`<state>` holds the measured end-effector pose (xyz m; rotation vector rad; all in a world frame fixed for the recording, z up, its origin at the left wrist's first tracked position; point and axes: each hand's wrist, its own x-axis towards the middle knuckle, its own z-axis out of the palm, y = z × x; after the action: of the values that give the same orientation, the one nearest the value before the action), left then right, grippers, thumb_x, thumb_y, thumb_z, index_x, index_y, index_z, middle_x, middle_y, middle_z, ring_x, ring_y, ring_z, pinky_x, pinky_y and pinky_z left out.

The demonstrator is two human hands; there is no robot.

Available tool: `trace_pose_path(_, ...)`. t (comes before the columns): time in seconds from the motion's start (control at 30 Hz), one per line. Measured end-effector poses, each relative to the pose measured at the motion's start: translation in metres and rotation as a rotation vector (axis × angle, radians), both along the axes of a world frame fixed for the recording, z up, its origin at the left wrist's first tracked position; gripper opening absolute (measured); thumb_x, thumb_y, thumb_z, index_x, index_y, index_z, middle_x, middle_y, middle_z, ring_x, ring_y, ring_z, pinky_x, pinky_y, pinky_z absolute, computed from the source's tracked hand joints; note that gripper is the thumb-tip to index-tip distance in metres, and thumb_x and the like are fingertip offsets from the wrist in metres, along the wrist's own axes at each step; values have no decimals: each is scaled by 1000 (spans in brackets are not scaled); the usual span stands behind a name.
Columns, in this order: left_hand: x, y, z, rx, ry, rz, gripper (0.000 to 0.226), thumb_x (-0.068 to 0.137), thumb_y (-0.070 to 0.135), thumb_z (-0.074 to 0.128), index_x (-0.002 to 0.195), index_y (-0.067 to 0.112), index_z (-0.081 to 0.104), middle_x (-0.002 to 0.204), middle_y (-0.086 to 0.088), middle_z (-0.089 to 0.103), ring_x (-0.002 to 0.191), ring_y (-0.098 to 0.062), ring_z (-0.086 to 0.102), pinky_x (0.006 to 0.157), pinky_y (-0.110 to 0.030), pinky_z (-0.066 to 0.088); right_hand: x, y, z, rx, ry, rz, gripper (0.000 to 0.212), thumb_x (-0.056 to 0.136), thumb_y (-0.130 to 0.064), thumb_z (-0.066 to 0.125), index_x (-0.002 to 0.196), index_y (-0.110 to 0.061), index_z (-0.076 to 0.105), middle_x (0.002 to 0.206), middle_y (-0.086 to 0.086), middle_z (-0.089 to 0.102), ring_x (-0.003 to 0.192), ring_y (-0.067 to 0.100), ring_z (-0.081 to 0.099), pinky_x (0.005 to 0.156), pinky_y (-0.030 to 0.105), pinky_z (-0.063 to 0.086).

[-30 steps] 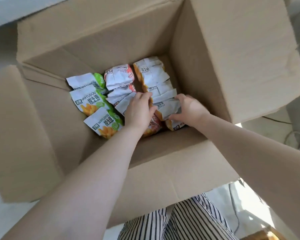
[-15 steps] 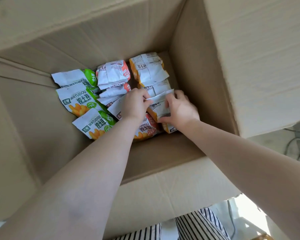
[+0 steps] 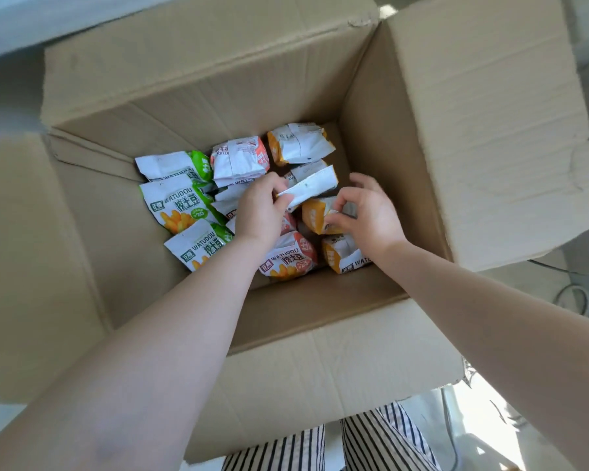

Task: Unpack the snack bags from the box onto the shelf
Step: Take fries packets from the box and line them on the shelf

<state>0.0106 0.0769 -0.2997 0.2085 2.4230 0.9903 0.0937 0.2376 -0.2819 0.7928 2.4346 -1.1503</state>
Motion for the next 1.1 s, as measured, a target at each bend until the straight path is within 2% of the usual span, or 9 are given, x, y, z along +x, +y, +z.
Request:
trace_pose_path(0.07, -2, -6, 29, 57, -46, -1, 11, 92, 13, 60, 85, 8, 54, 119, 1, 66, 97, -15, 60, 80, -26, 43, 2, 1, 27, -64, 5, -4, 17, 82, -19, 76, 77, -17, 60, 117, 2, 63, 108, 24, 60, 92, 38, 49)
trace_pose_path(0.13, -8, -11, 66, 90, -58, -4, 12, 91, 14, 61, 82, 13, 54, 104, 0, 69, 83, -14, 58, 71, -26, 40, 1, 0, 61, -86, 33, -26, 19, 81, -21, 77, 77, -18, 58, 97, 0, 65, 89, 21, 63, 81, 41, 53)
trace_pose_path(0.27, -25, -22, 157, 136, -30, -18, 20, 88, 17, 66, 74, 24, 53, 66, -5, 60, 59, -16, 50, 60, -31, 37, -9, -7, 147, -59, 91, 11, 19, 80, -21, 79, 78, -17, 61, 73, -11, 54, 68, 3, 50, 66, 25, 40)
trace_pose_path(0.4, -38, -34, 265, 153, -31, -17, 28, 83, 16, 71, 76, 30, 48, 68, 1, 65, 60, -8, 54, 63, -28, 42, -21, -12, 260, -124, 132, 53, 14, 80, -18, 79, 75, -18, 65, 71, -9, 60, 62, 2, 50, 61, 19, 40)
trace_pose_path(0.53, -43, -47, 382, 214, -60, -119, 28, 84, 2, 66, 77, 25, 51, 65, 5, 61, 49, -2, 38, 50, -16, 34, -34, -15, 377, -176, 166, 129, 8, 82, -16, 77, 79, -14, 70, 68, -10, 62, 56, -4, 51, 59, 17, 40)
trace_pose_path(0.67, -43, -60, 485, 205, -57, -202, 34, 87, 1, 63, 73, 31, 67, 75, 14, 71, 69, -27, 60, 71, -29, 51, -40, -21, 480, -194, 255, 183, 8, 85, -10, 74, 79, -6, 70, 63, -8, 60, 51, -6, 49, 57, 9, 39)
trace_pose_path(0.73, -42, -67, 527, 248, -68, -163, 29, 88, 2, 63, 77, 29, 71, 88, 10, 73, 84, -25, 66, 80, -31, 52, -38, -27, 520, -219, 304, 172, 9, 85, -9, 74, 78, -5, 70, 62, -9, 58, 52, -6, 48, 58, 8, 40)
trace_pose_path(0.9, -30, -88, 612, 364, -47, -54, 21, 86, -3, 65, 79, 17, 61, 80, 2, 68, 63, 3, 59, 58, -10, 46, -26, -45, 593, -221, 408, 195, 12, 84, -12, 76, 74, -14, 70, 59, -13, 60, 54, -3, 50, 59, 11, 42)
trace_pose_path(1.1, 1, -122, 683, 347, 29, 39, 17, 84, 0, 69, 92, 13, 62, 77, -2, 67, 69, -11, 60, 59, -18, 49, -14, -75, 664, -181, 466, 274, 21, 83, -15, 77, 66, -21, 67, 44, -17, 55, 43, -4, 45, 49, 8, 35)
